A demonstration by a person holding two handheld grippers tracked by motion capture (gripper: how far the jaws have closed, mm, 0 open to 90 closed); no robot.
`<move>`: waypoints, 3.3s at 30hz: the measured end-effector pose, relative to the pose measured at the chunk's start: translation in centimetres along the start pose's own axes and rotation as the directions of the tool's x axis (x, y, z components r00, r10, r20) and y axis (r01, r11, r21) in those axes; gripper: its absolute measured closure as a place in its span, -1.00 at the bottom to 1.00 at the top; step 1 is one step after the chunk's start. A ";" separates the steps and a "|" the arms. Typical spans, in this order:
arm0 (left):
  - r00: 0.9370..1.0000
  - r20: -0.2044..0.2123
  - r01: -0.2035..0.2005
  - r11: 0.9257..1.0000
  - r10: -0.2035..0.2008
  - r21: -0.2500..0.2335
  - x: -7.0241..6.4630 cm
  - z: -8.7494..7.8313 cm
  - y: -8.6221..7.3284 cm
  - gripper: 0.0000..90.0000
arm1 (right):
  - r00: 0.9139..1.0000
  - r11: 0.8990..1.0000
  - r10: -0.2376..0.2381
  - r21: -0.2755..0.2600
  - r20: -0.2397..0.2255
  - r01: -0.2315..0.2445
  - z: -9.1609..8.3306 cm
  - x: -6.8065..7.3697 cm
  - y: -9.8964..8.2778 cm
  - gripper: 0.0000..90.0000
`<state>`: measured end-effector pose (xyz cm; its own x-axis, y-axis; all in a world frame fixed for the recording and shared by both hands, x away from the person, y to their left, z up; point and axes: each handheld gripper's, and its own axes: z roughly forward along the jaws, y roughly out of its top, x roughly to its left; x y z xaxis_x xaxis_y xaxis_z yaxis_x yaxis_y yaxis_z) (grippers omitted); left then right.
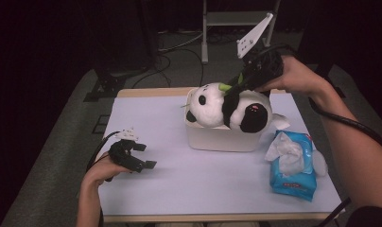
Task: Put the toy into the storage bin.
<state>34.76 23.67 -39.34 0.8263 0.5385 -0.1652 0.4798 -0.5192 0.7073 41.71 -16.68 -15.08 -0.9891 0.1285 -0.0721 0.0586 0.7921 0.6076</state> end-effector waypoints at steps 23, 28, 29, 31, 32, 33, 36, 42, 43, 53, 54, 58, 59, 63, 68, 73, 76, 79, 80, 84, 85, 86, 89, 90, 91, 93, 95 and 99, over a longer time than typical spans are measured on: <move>1.000 0.006 0.027 1.000 -0.027 0.009 0.6 0.3 -0.4 -0.77 | 0.997 0.996 0.067 0.054 -0.027 -0.065 3.8 -6.2 -1.7 0.61; 1.000 0.005 0.026 1.000 -0.026 0.006 0.6 0.2 -0.4 -0.77 | 0.995 0.995 0.091 0.053 -0.047 -0.088 5.4 -7.0 -2.4 0.60; 1.000 0.006 0.025 1.000 -0.025 0.006 0.6 0.2 -0.4 -0.77 | 0.994 0.994 0.094 0.054 -0.047 -0.091 5.7 -7.3 -2.5 0.60; 1.000 0.007 0.025 1.000 -0.025 0.007 0.6 0.2 -0.4 -0.77 | 0.993 0.993 0.105 0.062 -0.055 -0.101 6.4 -7.6 -2.8 0.60; 1.000 0.008 0.025 1.000 -0.025 0.006 0.6 0.3 -0.4 -0.77 | 0.991 0.991 0.122 0.069 -0.056 -0.118 7.1 -7.8 -3.1 0.60; 1.000 0.008 0.025 1.000 -0.025 0.006 0.6 0.3 -0.4 -0.77 | 0.991 0.991 0.122 0.069 -0.056 -0.118 7.1 -7.8 -3.1 0.60; 1.000 0.007 0.026 1.000 -0.026 0.005 0.6 0.2 -0.4 -0.77 | 0.987 0.987 0.142 0.084 -0.070 -0.136 8.3 -8.2 -3.7 0.60; 1.000 0.007 0.018 1.000 -0.018 0.006 0.5 0.1 -0.4 -0.77 | 0.984 0.985 0.156 0.092 -0.086 -0.148 10.0 -8.2 -4.5 0.60; 1.000 0.006 0.018 1.000 -0.018 0.006 0.5 0.1 -0.4 -0.77 | 0.984 0.984 0.159 0.092 -0.085 -0.151 10.1 -8.2 -4.6 0.60; 1.000 0.005 0.024 1.000 -0.024 0.003 0.5 0.0 -0.4 -0.77 | 0.979 0.979 0.178 0.121 -0.095 -0.166 12.0 -8.1 -5.4 0.59; 1.000 0.004 0.023 1.000 -0.023 0.006 0.4 0.0 -0.4 -0.77 | 0.979 0.979 0.175 0.121 -0.103 -0.162 12.3 -8.1 -5.5 0.58; 1.000 0.000 0.021 1.000 -0.021 0.003 0.5 -0.1 -0.5 -0.77 | 0.976 0.978 0.181 0.130 -0.118 -0.165 13.5 -7.9 -6.0 0.57; 1.000 0.000 0.021 1.000 -0.021 0.003 0.5 -0.1 -0.5 -0.77 | 0.976 0.978 0.181 0.130 -0.118 -0.165 13.5 -7.9 -6.0 0.57; 1.000 0.000 0.019 1.000 -0.019 0.003 0.5 -0.1 -0.5 -0.77 | 0.973 0.976 0.194 0.123 -0.128 -0.178 14.3 -7.8 -6.5 0.56; 1.000 0.003 0.018 1.000 -0.018 0.010 0.4 0.1 -0.5 -0.77 | 0.967 0.971 0.222 0.120 -0.127 -0.207 14.3 -7.6 -7.3 0.47; 1.000 0.003 0.015 1.000 -0.015 0.007 0.3 0.0 -0.4 -0.77 | 0.963 0.965 0.243 0.134 -0.119 -0.227 14.1 -7.4 -8.0 0.34; 1.000 0.007 0.017 1.000 -0.017 0.003 0.3 0.1 -0.4 -0.77 | 0.964 0.963 0.243 0.144 -0.110 -0.226 13.9 -7.2 -8.5 0.28; 1.000 0.009 0.013 1.000 -0.013 0.001 0.3 0.1 -0.3 -0.77 | 0.959 0.962 0.257 0.120 -0.116 -0.244 12.9 -6.9 -9.0 0.27; 1.000 0.008 0.012 1.000 -0.012 0.003 0.3 0.1 -0.3 -0.77 | 0.959 0.962 0.257 0.120 -0.116 -0.244 12.9 -6.9 -9.0 0.27; 1.000 0.009 0.019 1.000 -0.019 0.004 0.3 0.2 -0.4 -0.77 | 0.958 0.961 0.264 0.114 -0.113 -0.252 11.9 -6.6 -9.3 0.21; 1.000 0.009 0.017 1.000 -0.017 0.008 0.3 0.2 -0.3 -0.77 | 0.958 0.961 0.264 0.115 -0.109 -0.252 11.7 -6.5 -9.4 0.21; 1.000 0.006 0.018 1.000 -0.018 0.003 0.2 0.2 -0.3 -0.77 | 0.958 0.961 0.266 0.110 -0.106 -0.255 11.3 -6.3 -9.6 0.20; 1.000 0.006 0.019 1.000 -0.019 0.003 0.2 0.2 -0.3 -0.77 | 0.956 0.959 0.276 0.089 -0.098 -0.268 10.6 -6.2 -9.9 0.18; 1.000 0.006 0.018 1.000 -0.018 0.003 0.2 0.2 -0.3 -0.77 | 0.956 0.959 0.278 0.079 -0.098 -0.271 10.3 -6.1 -10.0 0.17; 1.000 0.005 0.019 1.000 -0.019 0.003 0.2 0.1 -0.4 -0.77 | 0.956 0.959 0.279 0.075 -0.095 -0.273 10.1 -6.1 -10.0 0.16; 1.000 0.003 0.016 1.000 -0.016 0.003 0.2 0.1 -0.4 -0.77 | 0.955 0.958 0.284 0.067 -0.088 -0.279 9.5 -5.9 -10.3 0.15; 1.000 0.003 0.014 1.000 -0.014 0.005 0.2 0.1 -0.4 -0.77 | 0.955 0.958 0.284 0.063 -0.083 -0.279 9.3 -5.8 -10.4 0.14; 1.000 -0.001 0.017 1.000 -0.017 -0.002 0.2 0.1 -0.4 -0.77 | 0.952 0.955 0.296 0.027 -0.074 -0.295 8.3 -5.3 -10.9 0.08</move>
<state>34.77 23.96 -39.69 0.8174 0.5483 -0.1767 0.4936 -0.5086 0.7055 47.40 -21.08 -27.89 -0.9346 0.3125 0.1698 0.3511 0.7350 0.5801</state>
